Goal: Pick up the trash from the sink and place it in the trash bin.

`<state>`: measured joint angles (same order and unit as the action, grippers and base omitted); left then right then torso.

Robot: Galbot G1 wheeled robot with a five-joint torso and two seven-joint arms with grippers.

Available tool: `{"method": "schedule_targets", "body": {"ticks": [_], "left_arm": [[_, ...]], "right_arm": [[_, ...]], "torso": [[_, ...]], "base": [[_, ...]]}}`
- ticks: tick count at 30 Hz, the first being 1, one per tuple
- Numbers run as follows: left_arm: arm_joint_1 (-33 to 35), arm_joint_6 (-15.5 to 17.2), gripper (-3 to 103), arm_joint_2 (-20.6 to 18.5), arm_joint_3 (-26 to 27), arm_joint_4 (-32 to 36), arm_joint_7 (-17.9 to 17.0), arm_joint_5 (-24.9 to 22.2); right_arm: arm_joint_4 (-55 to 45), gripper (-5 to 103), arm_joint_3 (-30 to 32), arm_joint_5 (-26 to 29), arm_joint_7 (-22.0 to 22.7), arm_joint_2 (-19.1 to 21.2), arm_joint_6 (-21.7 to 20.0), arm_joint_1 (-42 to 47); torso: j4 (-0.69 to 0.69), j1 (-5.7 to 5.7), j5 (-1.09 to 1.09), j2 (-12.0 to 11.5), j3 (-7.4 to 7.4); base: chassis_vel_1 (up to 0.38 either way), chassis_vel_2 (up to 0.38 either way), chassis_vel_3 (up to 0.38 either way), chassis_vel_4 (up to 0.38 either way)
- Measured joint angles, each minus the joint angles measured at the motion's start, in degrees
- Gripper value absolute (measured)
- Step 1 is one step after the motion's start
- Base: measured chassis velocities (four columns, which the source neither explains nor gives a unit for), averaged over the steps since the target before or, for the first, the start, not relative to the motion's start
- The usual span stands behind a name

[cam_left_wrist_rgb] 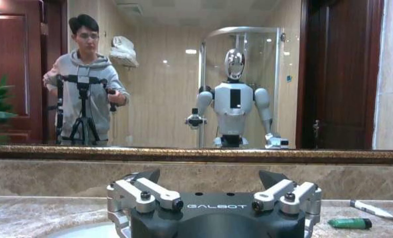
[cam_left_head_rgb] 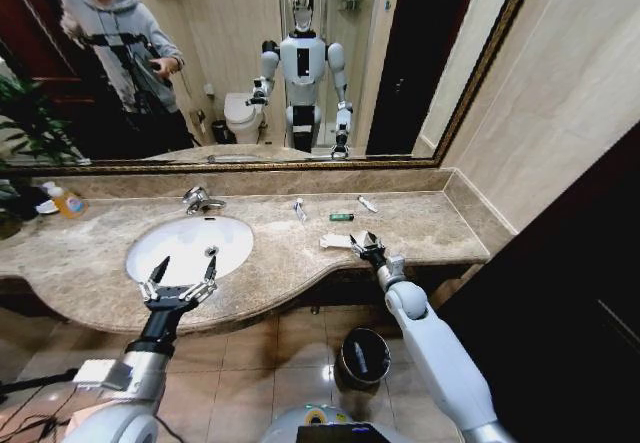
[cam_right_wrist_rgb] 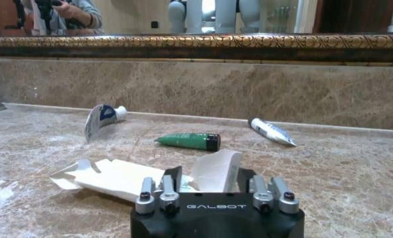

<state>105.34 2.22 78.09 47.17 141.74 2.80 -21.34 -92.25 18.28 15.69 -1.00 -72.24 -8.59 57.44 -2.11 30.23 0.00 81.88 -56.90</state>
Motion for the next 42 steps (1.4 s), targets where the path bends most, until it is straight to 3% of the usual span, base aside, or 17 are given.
{"method": "schedule_targets", "body": {"ticks": [2,4,13,15,19,30,36,42], "left_arm": [[0.00,0.00,100,0.00,0.00,0.00,0.00,0.00],[0.00,0.00,100,0.00,0.00,0.00,0.00,0.00],[0.00,0.00,100,0.00,0.00,0.00,0.00,0.00],[0.00,0.00,100,0.00,0.00,0.00,0.00,0.00],[0.00,0.00,100,0.00,0.00,0.00,0.00,0.00],[0.00,0.00,100,0.00,0.00,0.00,0.00,0.00],[0.00,0.00,100,0.00,0.00,0.00,0.00,0.00],[0.00,0.00,100,0.00,0.01,0.00,0.00,0.00]], "right_arm": [[-0.30,47,0.18,0.29,-0.01,0.11,-0.02,0.07],[-0.36,47,0.32,0.27,0.09,0.10,-0.15,0.08],[-0.93,20,1.29,0.20,0.84,0.56,-0.81,0.24],[-0.97,20,1.40,0.21,0.84,0.63,-0.82,0.23],[-1.36,4,1.96,0.59,0.84,0.99,-0.86,0.34],[-5.37,0,3.42,1.50,0.86,1.33,-1.30,2.23],[-12.82,0,7.13,5.65,-0.64,2.34,3.76,7.60],[-20.82,0,10.21,10.25,0.26,2.84,4.83,13.29]], "torso": [[0.00,0.00,0.00,0.00,0.00],[0.00,0.00,0.00,0.00,0.00],[0.00,0.00,0.00,0.00,0.00],[0.00,0.00,0.00,0.00,0.00],[0.00,0.00,0.00,0.00,0.00],[0.00,0.00,0.00,0.01,0.00],[0.00,0.00,0.00,0.01,0.00],[-0.01,-0.01,0.00,0.01,0.00]], "base": [[0.000,0.000,0.000,0.000],[0.000,0.000,0.000,0.000],[0.000,0.000,0.000,0.000],[0.000,0.000,0.000,0.000],[0.000,0.000,0.000,0.000],[0.000,0.000,0.000,0.000],[0.000,0.000,0.000,0.000],[0.000,0.000,0.000,0.000]]}}
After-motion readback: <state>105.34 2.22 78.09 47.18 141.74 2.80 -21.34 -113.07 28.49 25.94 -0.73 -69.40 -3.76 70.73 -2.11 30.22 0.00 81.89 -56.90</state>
